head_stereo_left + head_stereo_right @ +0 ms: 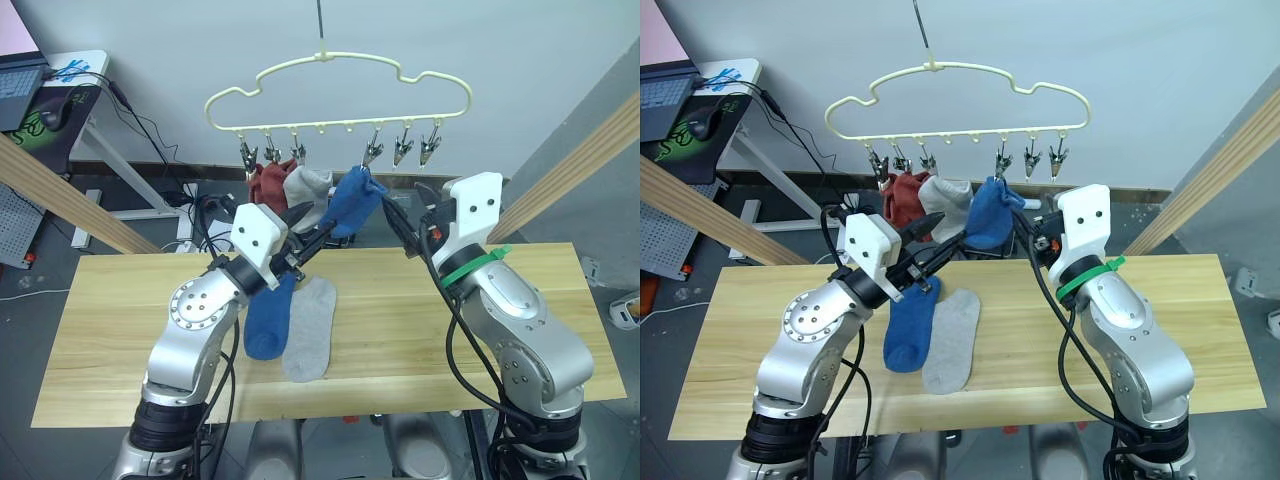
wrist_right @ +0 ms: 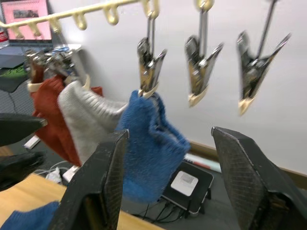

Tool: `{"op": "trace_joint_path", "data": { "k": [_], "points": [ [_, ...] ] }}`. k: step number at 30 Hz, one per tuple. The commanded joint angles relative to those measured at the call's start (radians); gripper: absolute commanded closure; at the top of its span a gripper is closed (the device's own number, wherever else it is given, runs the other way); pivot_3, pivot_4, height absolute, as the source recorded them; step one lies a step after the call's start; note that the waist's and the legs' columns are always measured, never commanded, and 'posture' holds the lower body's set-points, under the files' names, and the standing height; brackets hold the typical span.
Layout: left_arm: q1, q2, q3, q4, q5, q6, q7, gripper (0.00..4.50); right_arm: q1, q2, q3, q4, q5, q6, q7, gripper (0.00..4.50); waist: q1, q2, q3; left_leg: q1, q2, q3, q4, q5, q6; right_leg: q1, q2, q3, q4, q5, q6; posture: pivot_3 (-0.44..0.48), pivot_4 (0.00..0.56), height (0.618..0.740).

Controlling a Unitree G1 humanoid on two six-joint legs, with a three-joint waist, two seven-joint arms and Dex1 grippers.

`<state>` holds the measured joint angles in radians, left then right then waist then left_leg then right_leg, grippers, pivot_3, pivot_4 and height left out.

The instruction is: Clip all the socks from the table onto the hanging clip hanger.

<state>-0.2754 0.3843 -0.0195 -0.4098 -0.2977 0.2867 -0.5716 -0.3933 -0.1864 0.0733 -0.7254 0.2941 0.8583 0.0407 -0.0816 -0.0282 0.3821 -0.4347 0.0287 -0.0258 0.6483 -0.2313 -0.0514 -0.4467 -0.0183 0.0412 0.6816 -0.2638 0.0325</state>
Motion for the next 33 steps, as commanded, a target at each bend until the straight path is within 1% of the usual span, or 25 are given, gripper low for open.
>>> {"op": "trace_joint_path", "data": {
  "k": [1,7,9,12,13,18,33],
  "points": [
    [-0.017,0.040,0.040,-0.069,-0.098,0.061,-0.052,2.26,-0.025,0.018,0.019,-0.005,-0.034,-0.039,-0.017,1.61,0.000,0.000,0.000,0.000,0.000,0.000,0.000,0.000,0.000,0.000,0.000,0.000,0.000,0.000,0.000,-0.080,0.345,0.740],
    [-0.056,0.093,0.063,-0.080,-0.163,0.123,-0.083,2.26,-0.054,0.054,0.048,0.032,-0.081,-0.065,-0.033,1.61,0.001,0.000,0.000,0.000,0.000,0.000,0.001,0.000,0.000,0.001,0.000,0.000,0.000,0.000,0.000,-0.077,0.347,0.740],
    [-0.063,0.107,0.081,-0.080,-0.204,0.138,-0.105,2.26,-0.056,0.066,0.051,0.039,-0.095,-0.071,-0.039,1.61,0.000,0.000,0.000,0.000,0.000,0.000,0.001,0.000,0.000,0.001,0.000,0.000,0.000,0.000,0.000,-0.075,0.348,0.740],
    [-0.075,0.142,0.102,-0.076,-0.258,0.180,-0.135,2.26,-0.055,0.079,0.054,0.043,-0.112,-0.077,-0.042,2.24,0.001,0.000,0.000,0.000,0.000,-0.001,0.001,0.000,0.000,0.001,0.000,-0.001,0.000,0.000,0.000,-0.075,0.348,0.740],
    [-0.080,0.154,0.107,-0.070,-0.263,0.179,-0.145,2.26,-0.057,0.084,0.056,0.046,-0.118,-0.078,-0.042,2.54,0.001,0.000,0.000,0.000,0.000,-0.001,0.001,0.000,0.000,0.001,0.000,-0.001,0.000,0.000,0.000,-0.075,0.348,0.740],
    [-0.090,0.193,0.118,-0.046,-0.272,0.163,-0.191,2.26,-0.071,0.111,0.059,0.064,-0.148,-0.087,-0.050,2.54,0.001,0.000,0.000,0.000,0.000,0.000,0.001,0.000,0.000,0.001,0.000,0.000,0.001,0.000,0.000,-0.069,0.348,0.740],
    [-0.129,0.194,0.099,-0.015,-0.243,0.148,-0.212,2.26,-0.143,0.155,0.013,0.185,-0.218,-0.126,-0.076,2.54,0.001,-0.001,-0.001,0.000,0.000,0.000,0.003,0.000,0.000,0.001,-0.001,0.000,0.002,0.001,-0.001,-0.073,0.340,0.740]
  ]
}}
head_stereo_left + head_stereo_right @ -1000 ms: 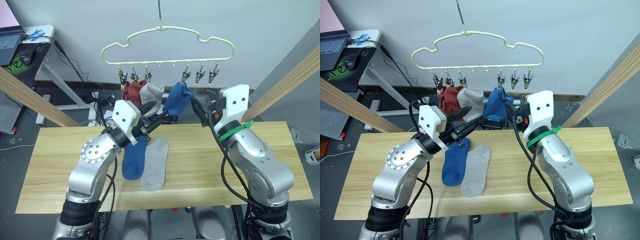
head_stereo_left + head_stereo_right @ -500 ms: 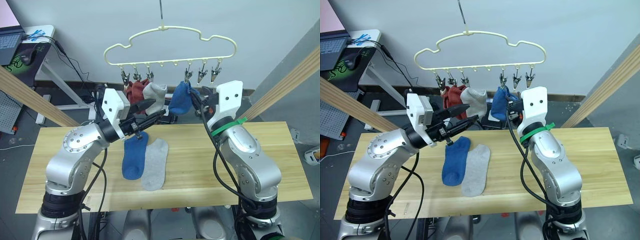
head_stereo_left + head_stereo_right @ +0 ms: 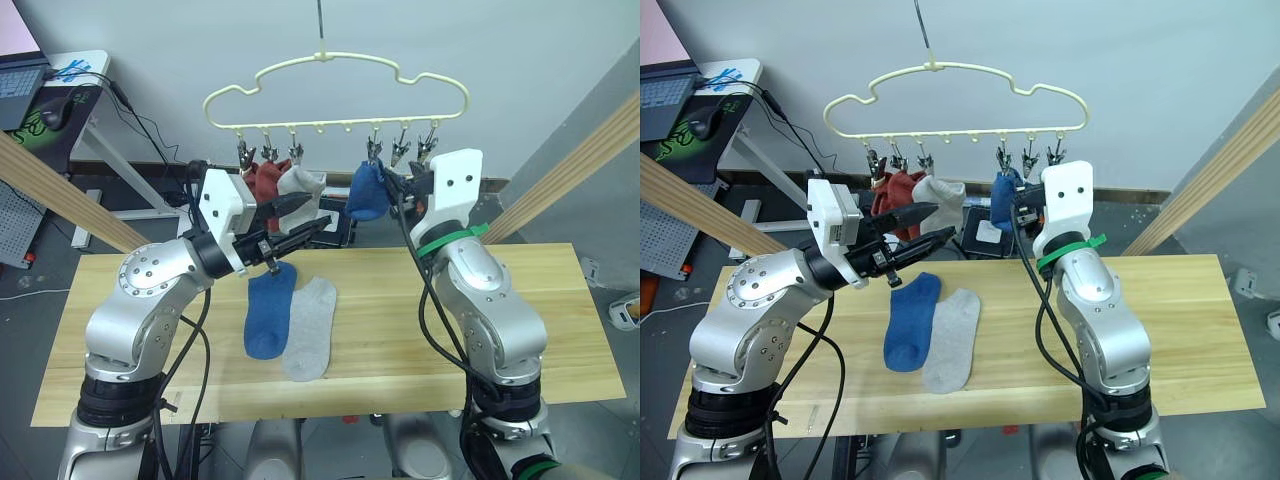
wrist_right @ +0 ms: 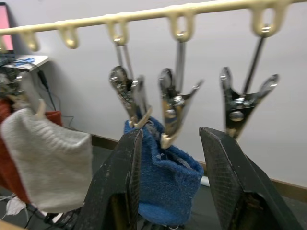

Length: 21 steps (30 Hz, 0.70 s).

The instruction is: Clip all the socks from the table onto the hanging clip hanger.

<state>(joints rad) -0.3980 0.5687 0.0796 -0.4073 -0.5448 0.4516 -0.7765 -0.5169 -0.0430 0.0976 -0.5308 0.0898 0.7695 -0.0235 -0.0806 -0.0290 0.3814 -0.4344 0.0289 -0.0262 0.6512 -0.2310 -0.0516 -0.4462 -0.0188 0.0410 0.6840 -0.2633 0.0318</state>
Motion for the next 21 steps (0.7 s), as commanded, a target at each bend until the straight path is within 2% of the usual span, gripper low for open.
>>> {"op": "trace_joint_path", "data": {
  "k": [1,9,21],
  "points": [
    [-0.006,0.009,-0.001,-0.018,0.004,-0.018,-0.007,2.26,-0.023,0.014,-0.013,-0.005,-0.013,-0.040,-0.012,2.54,0.000,0.000,0.000,0.000,0.000,0.000,0.000,0.000,0.000,0.000,0.000,0.000,0.000,0.000,0.000,-0.073,0.337,0.740],
    [-0.006,0.006,-0.004,-0.019,0.007,-0.019,-0.003,2.26,-0.058,0.036,-0.009,0.039,-0.014,-0.068,-0.009,2.54,0.000,0.000,0.000,0.000,0.000,0.000,0.011,0.000,0.000,0.000,0.000,0.001,0.008,0.000,0.000,-0.072,0.336,0.740],
    [-0.005,-0.001,-0.008,-0.021,0.011,-0.016,0.000,2.26,-0.104,0.050,-0.019,0.120,-0.038,-0.126,-0.013,2.54,-0.001,0.000,0.000,0.000,0.000,-0.001,0.012,0.001,0.001,0.000,0.001,0.000,0.013,0.000,0.000,-0.069,0.336,0.740]
  ]
}}
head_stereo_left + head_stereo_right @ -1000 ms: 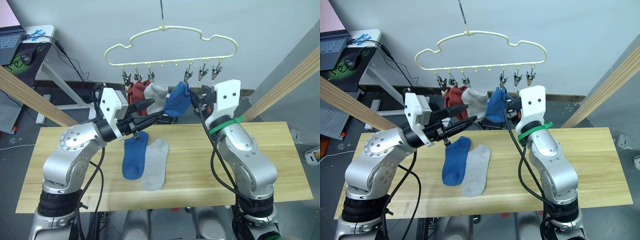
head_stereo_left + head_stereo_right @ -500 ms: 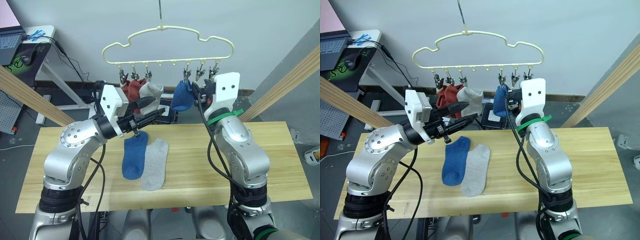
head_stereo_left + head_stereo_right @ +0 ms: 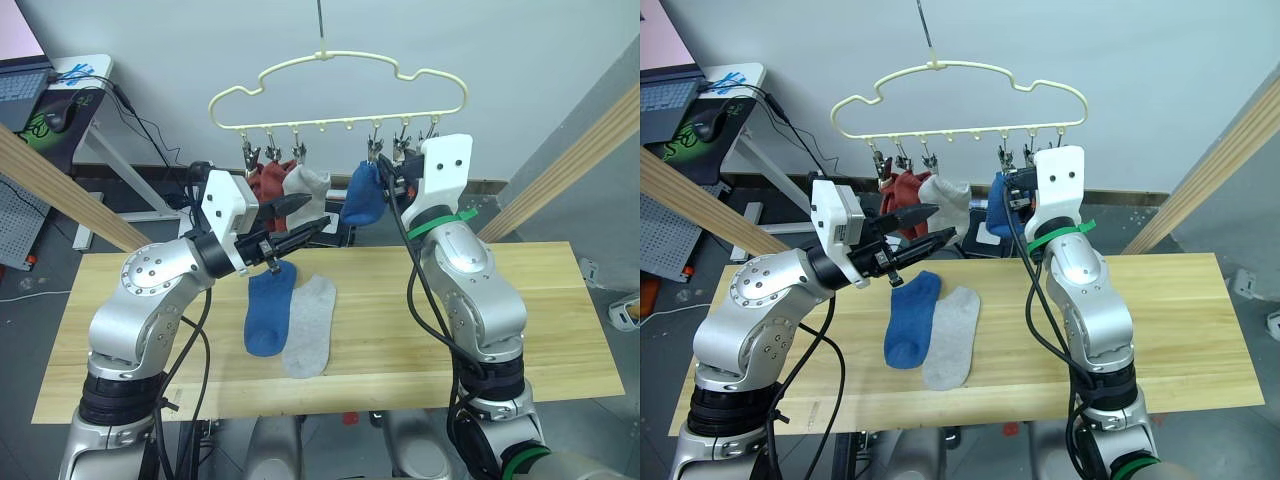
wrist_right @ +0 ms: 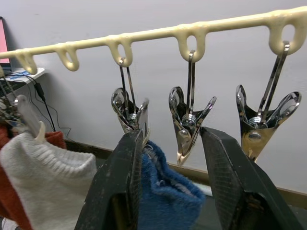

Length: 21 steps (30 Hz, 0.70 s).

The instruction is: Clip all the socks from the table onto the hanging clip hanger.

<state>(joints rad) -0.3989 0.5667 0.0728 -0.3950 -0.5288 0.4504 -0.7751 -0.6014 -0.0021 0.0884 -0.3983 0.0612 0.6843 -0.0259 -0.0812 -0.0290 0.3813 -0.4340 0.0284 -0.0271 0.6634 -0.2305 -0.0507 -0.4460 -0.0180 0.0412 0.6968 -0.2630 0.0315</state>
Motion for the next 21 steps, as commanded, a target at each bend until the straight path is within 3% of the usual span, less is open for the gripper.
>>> {"op": "trace_joint_path", "data": {
  "k": [1,21],
  "points": [
    [-0.003,0.001,-0.002,-0.034,-0.005,-0.014,-0.001,2.26,-0.024,0.011,-0.011,-0.004,-0.012,-0.047,-0.011,2.54,0.000,0.000,0.000,0.000,0.000,0.000,0.000,0.000,0.000,0.000,0.000,0.000,0.000,0.000,0.000,-0.069,0.336,0.740],
    [0.015,0.000,-0.007,-0.037,-0.001,-0.022,-0.003,2.26,-0.095,0.078,-0.032,0.121,-0.034,-0.121,-0.022,2.54,0.000,0.000,0.000,0.000,0.000,0.000,0.000,0.000,0.000,0.000,0.000,0.000,0.000,0.000,0.000,-0.063,0.336,0.740]
  ]
}}
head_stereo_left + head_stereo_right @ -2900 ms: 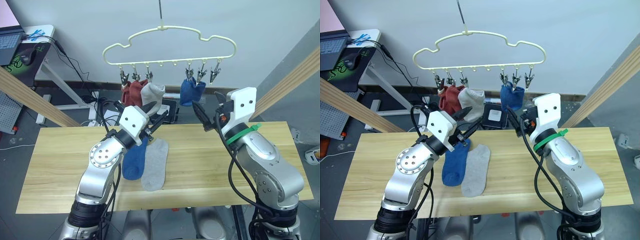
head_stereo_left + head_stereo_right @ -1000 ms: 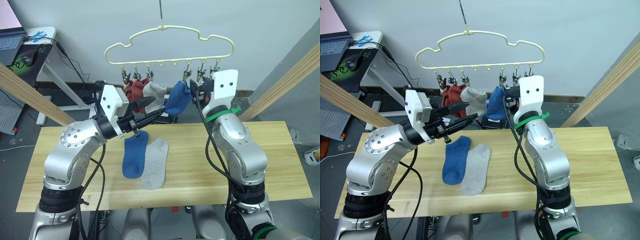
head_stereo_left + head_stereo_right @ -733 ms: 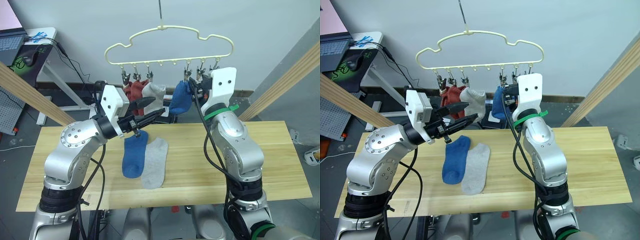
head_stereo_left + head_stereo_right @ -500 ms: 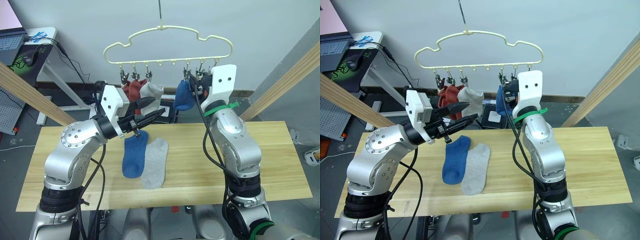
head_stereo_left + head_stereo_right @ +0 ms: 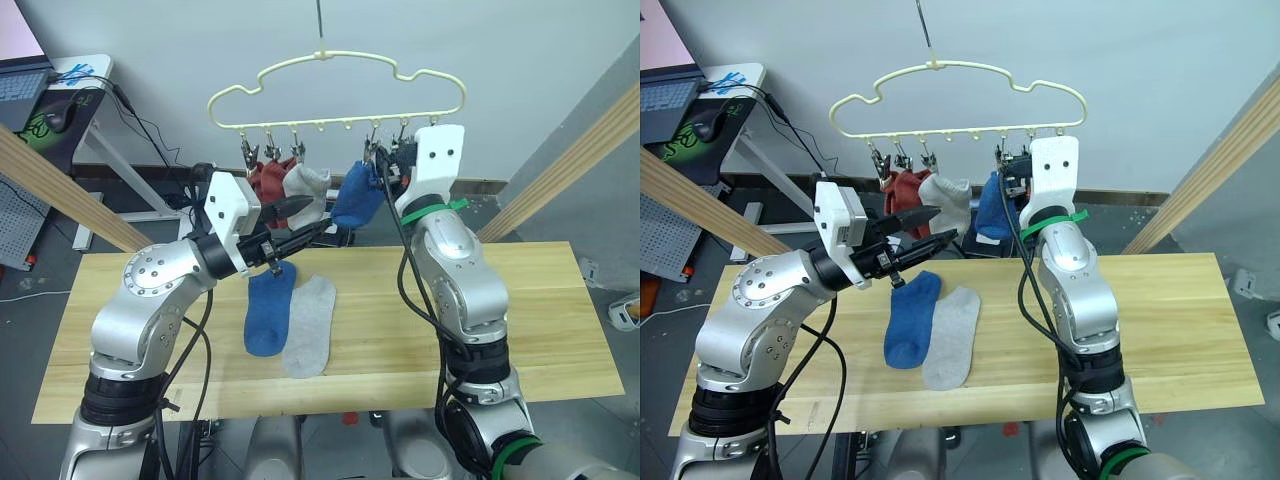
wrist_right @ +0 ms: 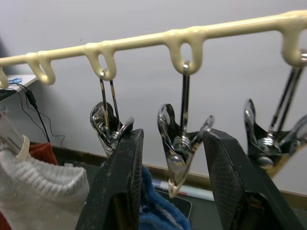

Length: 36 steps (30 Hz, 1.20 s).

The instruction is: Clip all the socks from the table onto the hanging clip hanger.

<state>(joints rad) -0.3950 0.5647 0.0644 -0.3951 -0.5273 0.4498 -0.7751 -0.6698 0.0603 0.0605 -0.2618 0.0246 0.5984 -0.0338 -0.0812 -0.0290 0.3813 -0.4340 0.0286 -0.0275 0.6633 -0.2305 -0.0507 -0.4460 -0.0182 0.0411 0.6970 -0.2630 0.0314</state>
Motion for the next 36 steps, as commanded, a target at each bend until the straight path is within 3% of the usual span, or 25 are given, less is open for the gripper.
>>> {"op": "trace_joint_path", "data": {
  "k": [1,30,33,36],
  "points": [
    [0.013,0.002,0.002,-0.037,-0.003,-0.021,-0.003,2.26,-0.031,0.019,-0.006,-0.010,0.003,-0.038,-0.014,2.54,0.000,0.000,0.000,0.000,0.000,0.000,0.000,0.000,0.000,0.000,0.000,0.000,0.000,0.000,0.000,-0.063,0.336,0.740],
    [0.040,0.002,0.003,-0.045,0.002,-0.027,0.000,2.26,-0.082,0.074,-0.036,0.061,0.015,-0.088,-0.011,2.54,0.001,0.000,0.000,0.000,0.000,0.000,-0.001,0.000,0.000,0.000,0.000,0.000,0.000,0.000,0.000,-0.051,0.338,0.740],
    [0.045,0.000,0.000,-0.045,0.008,-0.033,0.003,2.26,-0.082,0.076,-0.036,0.060,0.014,-0.092,-0.012,3.06,0.001,0.000,0.000,0.000,0.000,0.000,-0.001,0.000,0.000,0.000,0.000,0.000,0.000,0.000,0.000,-0.054,0.339,0.740],
    [0.052,-0.003,-0.004,-0.049,0.012,-0.036,0.007,2.26,-0.080,0.078,-0.036,0.056,0.013,-0.092,-0.013,4.04,0.001,0.000,0.000,0.000,0.000,0.000,-0.001,0.000,0.000,0.000,0.000,0.000,0.000,0.000,0.000,-0.057,0.339,0.740]
  ]
}}
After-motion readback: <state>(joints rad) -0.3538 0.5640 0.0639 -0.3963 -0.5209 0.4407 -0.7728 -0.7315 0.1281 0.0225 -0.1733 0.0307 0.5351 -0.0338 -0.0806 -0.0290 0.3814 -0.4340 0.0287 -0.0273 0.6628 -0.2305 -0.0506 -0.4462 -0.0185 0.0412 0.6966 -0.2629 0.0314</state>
